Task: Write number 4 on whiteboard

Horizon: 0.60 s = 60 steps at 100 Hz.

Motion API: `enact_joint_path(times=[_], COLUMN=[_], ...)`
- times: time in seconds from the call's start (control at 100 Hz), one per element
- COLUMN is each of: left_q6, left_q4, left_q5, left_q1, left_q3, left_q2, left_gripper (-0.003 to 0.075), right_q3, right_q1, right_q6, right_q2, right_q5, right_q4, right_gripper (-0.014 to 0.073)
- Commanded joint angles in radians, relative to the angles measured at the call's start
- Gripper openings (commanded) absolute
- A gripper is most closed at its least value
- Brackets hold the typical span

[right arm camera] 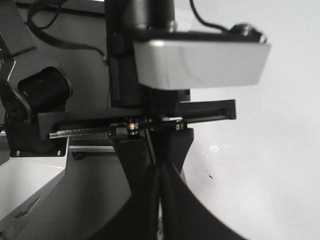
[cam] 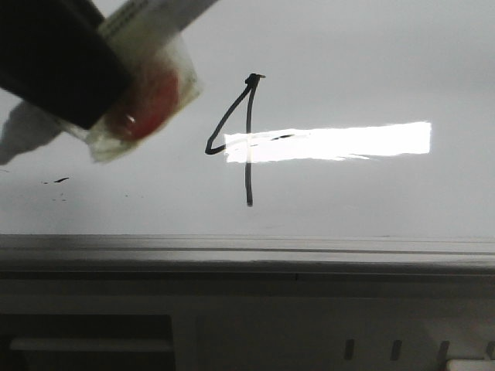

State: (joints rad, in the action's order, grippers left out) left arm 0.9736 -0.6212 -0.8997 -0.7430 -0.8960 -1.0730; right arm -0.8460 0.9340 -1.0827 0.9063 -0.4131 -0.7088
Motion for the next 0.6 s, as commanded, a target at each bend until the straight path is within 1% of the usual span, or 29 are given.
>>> enact_joint_path(times=[0.0, 0.12, 0.39, 0.48, 0.59], left_q6=[-0.014, -0.029, -0.074, -0.074, -0.074], left_q4=[-0.055, -0.125, -0.382, -0.498, -0.589], left_q5=[0.119, 0.303, 0.763, 0.87, 0.925], left_q1=[0.0, 0.0, 0.0, 0.0, 0.0], left_q3=[0.007, 0.063, 0.212, 0.23, 0.23], left_q2=[0.012, 0.012, 0.012, 0.007, -0.025], left_gripper=[-0.002, -0.002, -0.002, -0.002, -0.002], right_q3=[-0.008, 0.03, 0.075, 0.093, 0.101], right_q1=[-0.001, -0.001, -0.001, -0.004, -0.027], right_q6=[-0.001, 0.0, 0.008, 0.008, 0.008], right_q2=[-0.04, -0.092, -0.204, -0.227, -0.233], right_q5=[0.087, 0.144, 0.224, 0.248, 0.254], right_q4=[-0.026, -0.026, -0.028, -0.033, -0.039], right_gripper=[-0.0064, -0.0064, -0.0064, -0.0064, -0.0064])
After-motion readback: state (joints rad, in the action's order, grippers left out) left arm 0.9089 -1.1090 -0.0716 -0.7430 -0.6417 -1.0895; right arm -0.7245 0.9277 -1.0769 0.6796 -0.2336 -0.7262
